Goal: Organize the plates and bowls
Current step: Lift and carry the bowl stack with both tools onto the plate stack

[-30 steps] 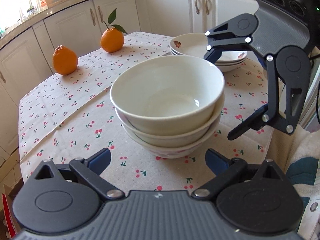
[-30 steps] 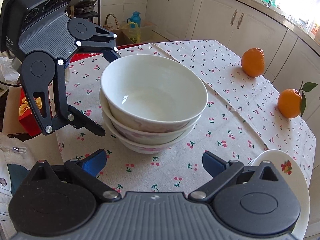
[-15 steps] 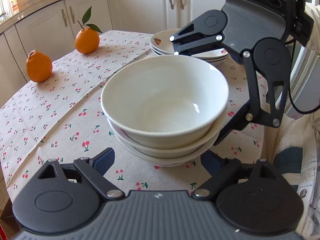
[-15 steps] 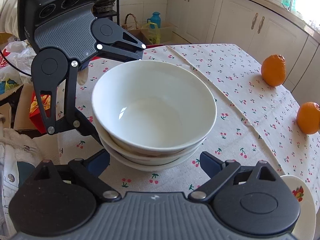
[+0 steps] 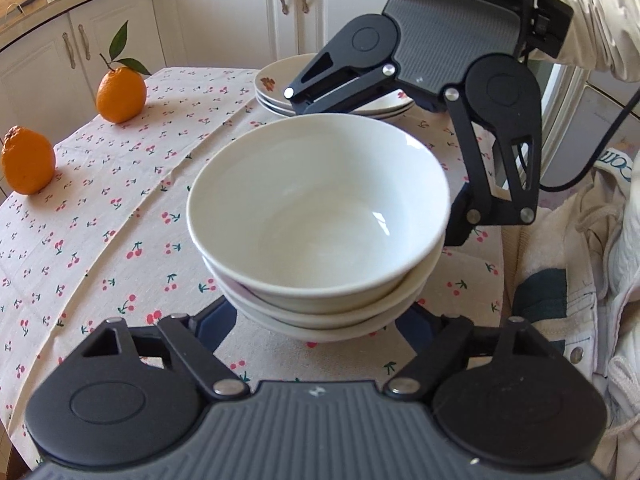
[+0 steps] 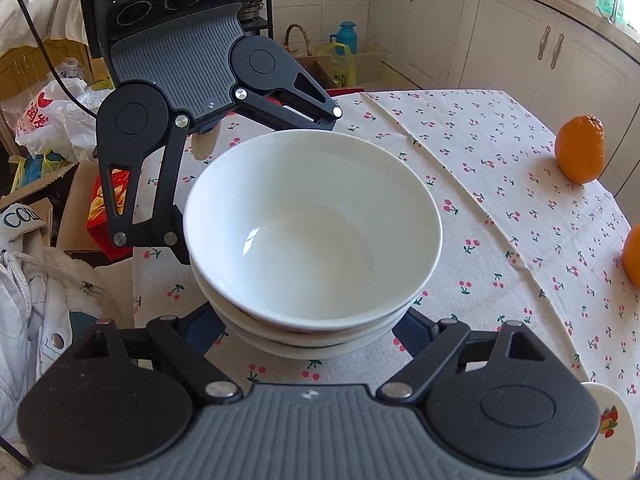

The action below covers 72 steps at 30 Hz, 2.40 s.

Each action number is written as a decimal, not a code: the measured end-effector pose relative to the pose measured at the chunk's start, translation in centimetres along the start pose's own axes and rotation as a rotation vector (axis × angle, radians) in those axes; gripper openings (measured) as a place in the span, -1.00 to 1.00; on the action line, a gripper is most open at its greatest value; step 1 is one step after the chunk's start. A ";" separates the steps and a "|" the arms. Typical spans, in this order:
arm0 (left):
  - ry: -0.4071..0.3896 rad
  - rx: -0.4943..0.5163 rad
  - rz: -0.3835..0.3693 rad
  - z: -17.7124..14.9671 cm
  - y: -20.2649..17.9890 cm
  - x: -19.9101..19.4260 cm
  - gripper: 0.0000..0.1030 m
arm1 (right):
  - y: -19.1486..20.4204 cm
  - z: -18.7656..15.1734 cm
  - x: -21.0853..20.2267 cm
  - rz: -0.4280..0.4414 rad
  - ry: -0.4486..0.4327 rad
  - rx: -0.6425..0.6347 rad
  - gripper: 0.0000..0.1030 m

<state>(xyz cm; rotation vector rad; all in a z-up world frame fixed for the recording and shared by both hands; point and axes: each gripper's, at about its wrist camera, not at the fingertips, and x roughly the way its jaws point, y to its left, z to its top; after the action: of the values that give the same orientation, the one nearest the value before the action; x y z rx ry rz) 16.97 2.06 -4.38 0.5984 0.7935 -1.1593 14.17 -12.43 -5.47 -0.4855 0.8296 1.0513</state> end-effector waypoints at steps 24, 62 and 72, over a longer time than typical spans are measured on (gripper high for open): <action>0.005 0.077 -0.036 0.6 0.3 0.1 0.65 | -0.4 0.4 0.4 0.011 0.018 -0.016 0.77; -0.096 0.282 -0.055 16.6 -2.3 6.6 0.65 | -5.7 -7.6 -13.0 -0.240 0.028 0.060 0.77; -0.067 0.278 -0.085 18.3 -1.6 10.6 0.65 | -8.4 -11.1 -12.5 -0.244 0.041 0.140 0.77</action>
<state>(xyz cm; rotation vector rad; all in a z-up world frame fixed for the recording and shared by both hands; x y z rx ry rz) 21.79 -18.44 -2.10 0.7564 0.6094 -1.3736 14.67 -30.89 -2.58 -0.4777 0.8507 0.7561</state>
